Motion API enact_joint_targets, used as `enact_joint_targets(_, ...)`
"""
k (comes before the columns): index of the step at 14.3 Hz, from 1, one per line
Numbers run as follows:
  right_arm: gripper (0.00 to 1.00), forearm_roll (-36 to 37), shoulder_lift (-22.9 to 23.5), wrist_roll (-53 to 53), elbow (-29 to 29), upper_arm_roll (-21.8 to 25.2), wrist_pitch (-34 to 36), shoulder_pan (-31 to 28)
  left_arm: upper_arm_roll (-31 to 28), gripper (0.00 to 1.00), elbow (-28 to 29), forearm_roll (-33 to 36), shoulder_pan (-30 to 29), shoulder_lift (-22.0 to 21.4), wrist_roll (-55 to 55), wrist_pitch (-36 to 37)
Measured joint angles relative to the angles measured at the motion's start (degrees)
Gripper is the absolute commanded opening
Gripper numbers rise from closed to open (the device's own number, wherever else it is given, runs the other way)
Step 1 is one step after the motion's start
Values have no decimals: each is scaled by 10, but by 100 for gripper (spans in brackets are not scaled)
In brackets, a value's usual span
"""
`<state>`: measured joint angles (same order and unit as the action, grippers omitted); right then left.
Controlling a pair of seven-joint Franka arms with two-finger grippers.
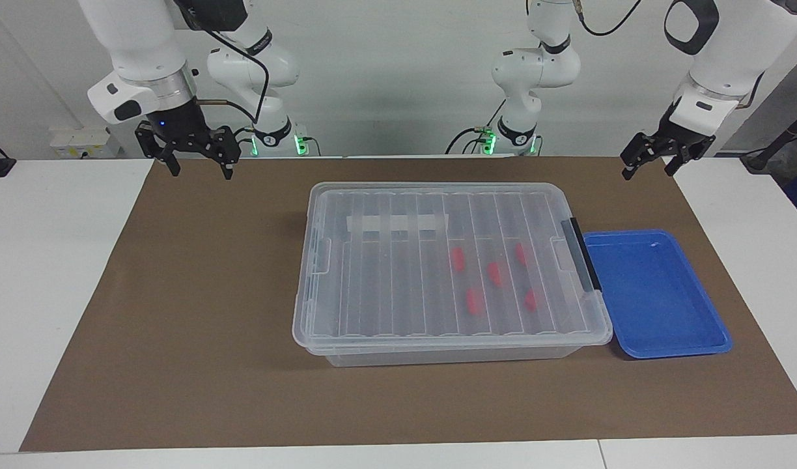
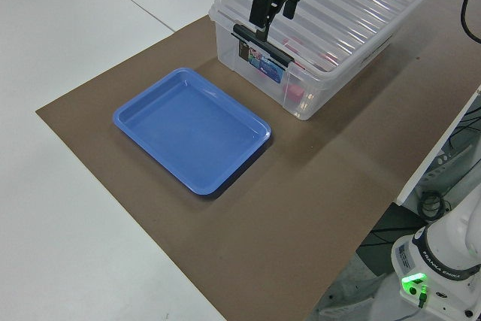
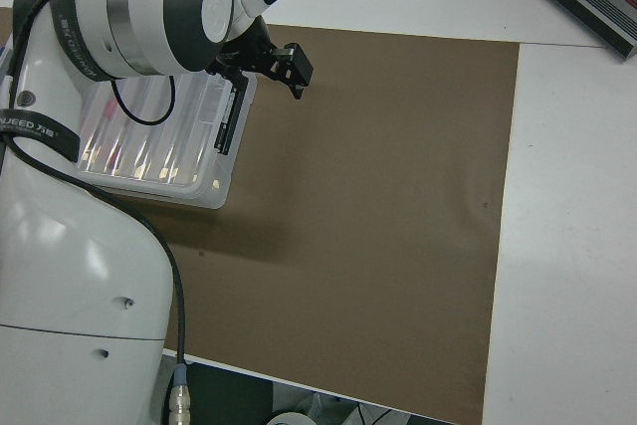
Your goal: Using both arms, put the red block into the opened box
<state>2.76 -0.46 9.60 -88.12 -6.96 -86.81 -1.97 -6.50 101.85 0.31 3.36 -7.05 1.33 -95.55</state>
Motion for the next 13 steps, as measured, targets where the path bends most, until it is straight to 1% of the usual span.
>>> enact_joint_targets(2,100,0,2,0,7,0,18,0,0,100,0,0,0,0,0,0)
enact_joint_targets(7,100,0,-2,0,2,0,33,-4,0,100,0,0,0,0,0,0)
enact_joint_targets(13,100,0,-11,0,-9,0,33,-12,0,100,0,0,0,0,0,0)
